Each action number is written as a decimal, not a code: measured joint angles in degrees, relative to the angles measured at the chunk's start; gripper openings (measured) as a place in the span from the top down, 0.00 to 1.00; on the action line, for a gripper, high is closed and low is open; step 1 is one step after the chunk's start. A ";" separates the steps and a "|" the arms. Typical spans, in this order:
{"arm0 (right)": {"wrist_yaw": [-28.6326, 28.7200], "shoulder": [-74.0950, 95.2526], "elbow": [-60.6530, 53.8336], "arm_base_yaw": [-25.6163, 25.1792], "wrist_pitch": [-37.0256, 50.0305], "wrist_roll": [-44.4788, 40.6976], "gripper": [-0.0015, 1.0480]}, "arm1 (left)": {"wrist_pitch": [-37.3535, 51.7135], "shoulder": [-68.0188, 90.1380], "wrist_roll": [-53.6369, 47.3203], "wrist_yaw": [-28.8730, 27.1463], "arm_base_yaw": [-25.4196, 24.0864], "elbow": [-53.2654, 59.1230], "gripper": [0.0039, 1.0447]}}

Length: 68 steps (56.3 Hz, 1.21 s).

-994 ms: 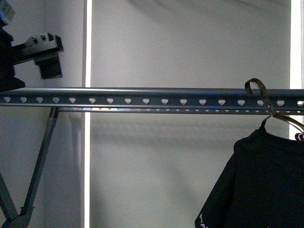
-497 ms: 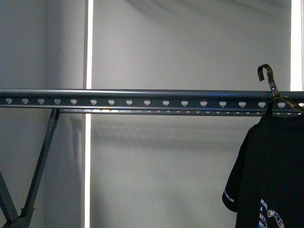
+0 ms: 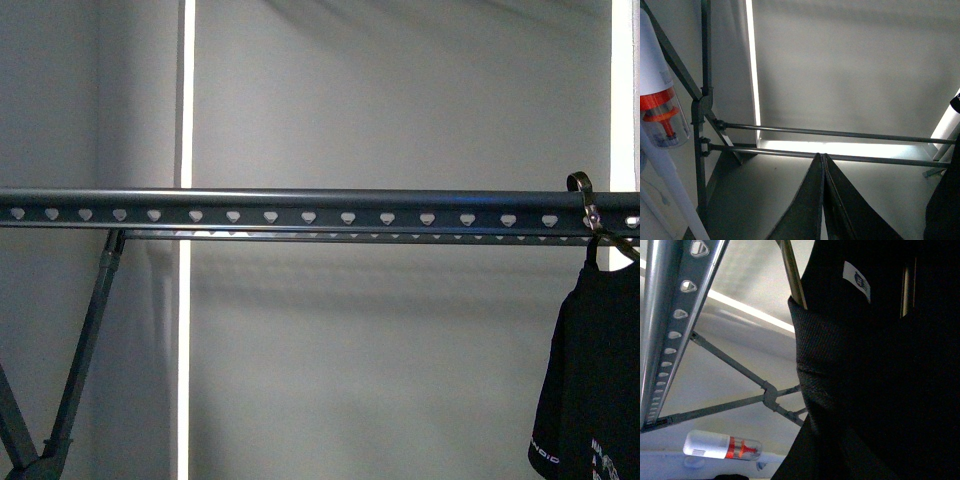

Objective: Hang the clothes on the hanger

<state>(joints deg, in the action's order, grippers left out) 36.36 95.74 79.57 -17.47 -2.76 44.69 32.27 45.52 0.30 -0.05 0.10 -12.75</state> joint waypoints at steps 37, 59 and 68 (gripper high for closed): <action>-1.79 3.98 2.34 0.48 -1.20 0.39 0.96 | -9.42 -20.11 -0.04 0.00 0.00 10.25 0.97; -4.92 4.44 -3.23 3.23 3.58 -3.30 0.95 | -16.00 -29.49 -0.17 0.02 0.00 11.74 0.97; -9.86 3.17 -8.09 4.24 6.71 -8.09 0.73 | -18.34 -31.87 -0.17 0.04 0.00 11.74 0.97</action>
<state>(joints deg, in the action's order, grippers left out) 26.50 98.91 71.48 -13.23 3.95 36.60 13.93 13.65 0.12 -0.01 0.10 -1.02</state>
